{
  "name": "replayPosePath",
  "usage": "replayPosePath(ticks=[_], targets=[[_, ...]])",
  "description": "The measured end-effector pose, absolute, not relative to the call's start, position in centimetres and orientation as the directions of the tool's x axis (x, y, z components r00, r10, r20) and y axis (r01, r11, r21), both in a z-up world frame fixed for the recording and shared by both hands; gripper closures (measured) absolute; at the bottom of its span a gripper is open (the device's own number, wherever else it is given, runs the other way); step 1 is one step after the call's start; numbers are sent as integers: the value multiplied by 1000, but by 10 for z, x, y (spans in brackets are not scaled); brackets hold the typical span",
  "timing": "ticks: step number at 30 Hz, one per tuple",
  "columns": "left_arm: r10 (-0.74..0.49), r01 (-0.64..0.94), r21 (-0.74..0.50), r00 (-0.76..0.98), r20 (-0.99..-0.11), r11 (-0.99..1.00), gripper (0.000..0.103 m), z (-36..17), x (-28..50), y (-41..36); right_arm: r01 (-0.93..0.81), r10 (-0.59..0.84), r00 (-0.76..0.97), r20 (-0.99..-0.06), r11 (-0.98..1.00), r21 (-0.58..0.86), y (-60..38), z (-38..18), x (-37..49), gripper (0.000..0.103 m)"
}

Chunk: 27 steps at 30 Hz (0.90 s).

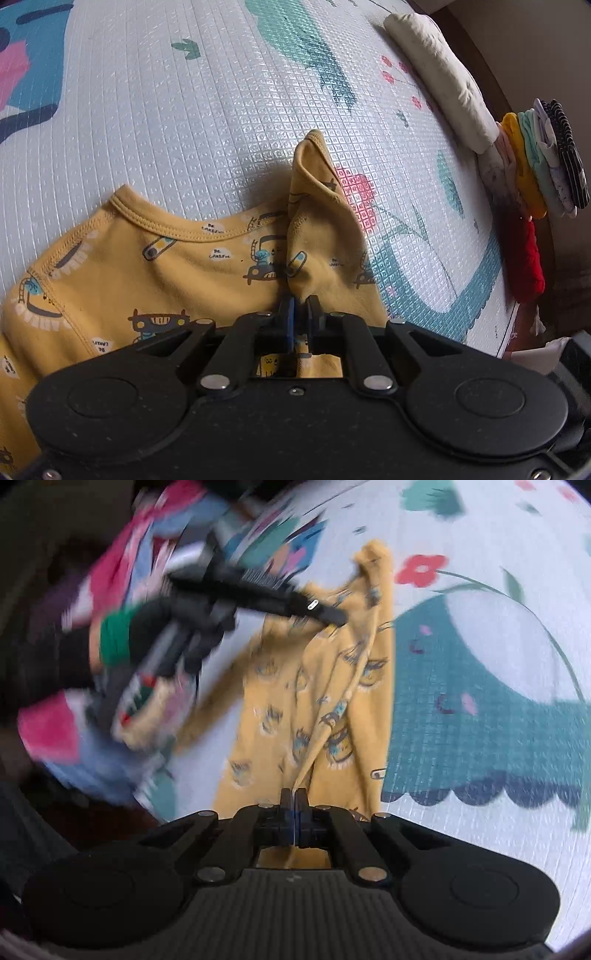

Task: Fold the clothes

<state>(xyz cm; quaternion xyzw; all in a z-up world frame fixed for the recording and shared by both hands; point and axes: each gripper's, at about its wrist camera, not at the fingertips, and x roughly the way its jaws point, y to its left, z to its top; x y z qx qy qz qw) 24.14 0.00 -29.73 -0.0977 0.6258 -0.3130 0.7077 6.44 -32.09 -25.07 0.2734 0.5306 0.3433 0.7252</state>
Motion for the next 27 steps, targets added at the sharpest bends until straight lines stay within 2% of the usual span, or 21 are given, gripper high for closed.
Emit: replayPosePath(ticks=[3,4,7,13,16,18,25,26,27], targets=[[-562,330,-524,23,-827,785,95,-297,241,-1,-59,816,146,-559,572,818,-341,-271,76,99],[-563,330,-525,22,-826,784,94,-297,241,-1,-64,798,136,-586,598,799,-339,-274,76,95],[-562,333,-525,20,-827,783,94,-297,241,-1,-83,740,107,-664,672,736,-334,-284,76,93],[-553,362,-510,18,-833,780,94,-296,241,-5,-196,712,108,-694,700,687,-318,-269,55,90],[-547,368,-503,19,-837,782,93,-295,241,-6,-237,690,82,-719,715,658,-310,-272,49,93],[-543,376,-497,20,-839,782,93,-295,240,-7,-214,708,76,-702,699,682,-312,-271,51,90],[-539,470,-462,36,-841,752,92,-287,233,-18,-249,705,68,-706,698,672,-304,-270,49,90],[-533,494,-443,49,-845,748,92,-285,231,-22,-250,690,53,-722,709,659,-302,-274,49,98],[-532,501,-437,56,-845,747,92,-284,229,-24,-224,702,53,-711,702,676,-306,-276,50,98]])
